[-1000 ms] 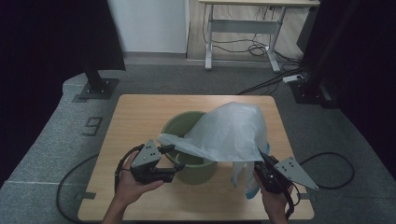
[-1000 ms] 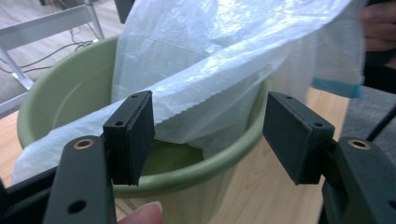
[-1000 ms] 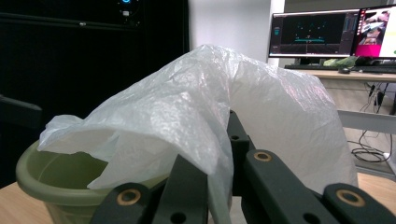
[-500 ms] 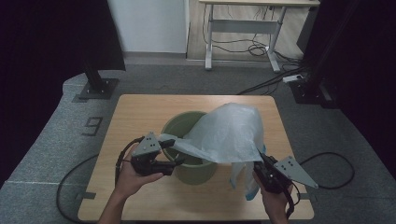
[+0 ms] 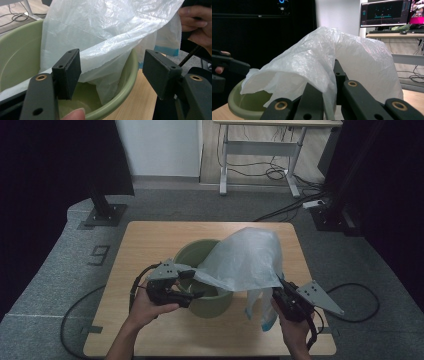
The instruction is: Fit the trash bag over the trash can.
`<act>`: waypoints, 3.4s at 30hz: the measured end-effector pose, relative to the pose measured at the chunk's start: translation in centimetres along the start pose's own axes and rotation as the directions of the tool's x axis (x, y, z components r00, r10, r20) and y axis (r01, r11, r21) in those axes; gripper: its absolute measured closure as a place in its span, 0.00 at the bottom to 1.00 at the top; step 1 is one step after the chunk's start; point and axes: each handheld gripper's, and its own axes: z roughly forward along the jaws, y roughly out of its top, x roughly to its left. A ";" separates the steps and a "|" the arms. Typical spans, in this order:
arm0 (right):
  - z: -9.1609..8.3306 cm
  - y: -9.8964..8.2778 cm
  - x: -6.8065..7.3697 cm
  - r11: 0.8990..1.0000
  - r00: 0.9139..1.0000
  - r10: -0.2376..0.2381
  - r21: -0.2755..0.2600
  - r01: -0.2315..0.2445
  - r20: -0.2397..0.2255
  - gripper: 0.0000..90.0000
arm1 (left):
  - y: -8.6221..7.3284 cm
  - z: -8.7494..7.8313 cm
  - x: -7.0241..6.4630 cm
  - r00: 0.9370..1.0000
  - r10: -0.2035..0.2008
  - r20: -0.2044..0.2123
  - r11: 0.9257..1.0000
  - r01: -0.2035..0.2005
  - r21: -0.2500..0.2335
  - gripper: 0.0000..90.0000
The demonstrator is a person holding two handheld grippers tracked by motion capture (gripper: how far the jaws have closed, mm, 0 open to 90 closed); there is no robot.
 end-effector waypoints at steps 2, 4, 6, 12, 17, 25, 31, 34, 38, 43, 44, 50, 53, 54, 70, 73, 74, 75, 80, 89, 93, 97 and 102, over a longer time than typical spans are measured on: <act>-0.1 0.2 0.1 1.000 1.000 0.000 -0.003 0.000 -0.003 0.99 | 0.1 0.4 0.0 1.000 0.005 -0.009 1.000 -0.005 0.006 0.36; -0.2 0.3 0.3 1.000 1.000 0.000 -0.007 0.000 -0.009 0.99 | 0.3 0.8 -0.2 0.999 0.015 -0.044 1.000 -0.014 0.014 0.44; -0.2 0.4 0.4 1.000 1.000 0.004 -0.010 -0.004 -0.019 0.99 | 0.6 1.2 -0.4 0.999 0.024 -0.048 0.999 -0.022 0.025 0.56; -0.6 1.2 0.8 1.000 0.999 0.003 -0.025 -0.003 -0.032 0.99 | 0.8 2.8 -0.5 0.999 0.023 -0.038 0.996 -0.019 0.092 0.60; -1.0 1.6 1.2 0.999 0.999 -0.003 -0.033 0.001 -0.046 0.99 | 0.4 3.6 -0.4 1.000 0.011 -0.012 0.993 -0.010 0.114 0.58; 0.5 1.0 1.7 0.999 0.999 -0.026 0.040 0.028 -0.046 0.98 | 0.3 1.4 -1.0 1.000 0.015 -0.014 0.999 -0.015 0.033 0.49; 2.3 0.1 2.3 0.994 0.997 -0.007 0.106 0.015 -0.072 0.97 | 0.6 1.1 -1.9 0.999 0.032 0.012 0.999 -0.032 0.005 0.44; 3.3 -0.2 3.0 0.990 0.997 -0.009 0.136 0.019 -0.071 0.97 | 0.6 1.8 -2.5 0.999 0.044 0.029 0.999 -0.044 0.015 0.38; 3.8 -0.5 3.4 0.988 0.997 -0.011 0.151 0.022 -0.076 0.97 | 0.6 3.1 -3.1 0.998 0.060 0.023 0.998 -0.061 0.031 0.37; 4.0 -1.1 4.1 0.988 0.995 -0.016 0.154 0.032 -0.102 0.96 | 0.6 4.3 -3.5 0.996 0.079 -0.032 0.996 -0.077 0.053 0.49; 4.0 -1.1 4.1 0.988 0.995 -0.016 0.154 0.032 -0.102 0.96 | 0.6 4.4 -3.5 0.996 0.077 -0.039 0.996 -0.074 0.055 0.49; 3.3 -1.9 4.0 0.988 0.990 -0.018 0.147 0.039 -0.142 0.73 | 0.6 4.4 -2.6 0.999 0.037 0.026 0.996 -0.039 0.081 0.79; 2.5 -2.3 4.0 0.989 0.985 -0.040 0.134 0.063 -0.167 0.60 | 0.4 4.3 -2.0 0.999 0.007 0.038 0.997 -0.009 0.076 0.88; 2.2 -2.5 4.0 0.989 0.984 -0.052 0.129 0.075 -0.169 0.54 | 0.4 4.3 -1.8 0.999 -0.003 0.042 0.998 0.000 0.069 0.91; -1.9 -6.0 3.7 0.985 0.983 -0.036 0.161 0.065 -0.178 0.35 | 0.1 1.8 -0.3 0.994 -0.106 -0.006 0.993 0.106 -0.051 0.99; -2.5 -6.9 3.3 0.985 0.980 -0.012 0.168 0.047 -0.199 0.35 | -0.2 1.1 0.2 0.993 -0.120 -0.018 0.991 0.118 -0.062 0.99; -2.7 -7.2 3.1 0.985 0.979 -0.002 0.171 0.038 -0.202 0.34 | -0.2 0.9 0.3 0.992 -0.126 -0.021 0.990 0.124 -0.067 0.99; -2.9 -7.4 2.9 0.984 0.979 0.006 0.173 0.030 -0.203 0.34 | -0.3 0.7 0.5 0.991 -0.134 -0.027 0.989 0.132 -0.070 0.99; -3.5 -8.0 2.4 0.985 0.978 0.018 0.173 0.018 -0.207 0.35 | -0.7 -0.3 1.3 0.986 -0.159 -0.045 0.984 0.154 -0.085 0.99; -2.8 -8.7 1.2 0.984 0.983 0.052 0.178 -0.020 -0.175 0.33 | -1.8 -3.5 3.6 0.970 -0.227 -0.090 0.967 0.213 -0.141 0.99; -1.3 -9.7 -1.0 0.977 0.995 0.063 0.211 -0.044 -0.083 0.29 | -2.6 -4.1 4.3 0.962 -0.253 -0.106 0.960 0.236 -0.150 0.99; -0.8 -9.8 -2.1 0.978 0.998 0.049 0.206 -0.041 -0.037 0.26 | -3.0 -4.1 4.7 0.959 -0.261 -0.114 0.959 0.243 -0.145 0.99; -0.3 -9.2 -3.5 0.980 0.997 0.059 0.191 -0.049 -0.049 0.24 | -3.1 -4.0 5.2 0.953 -0.278 -0.119 0.954 0.260 -0.147 0.99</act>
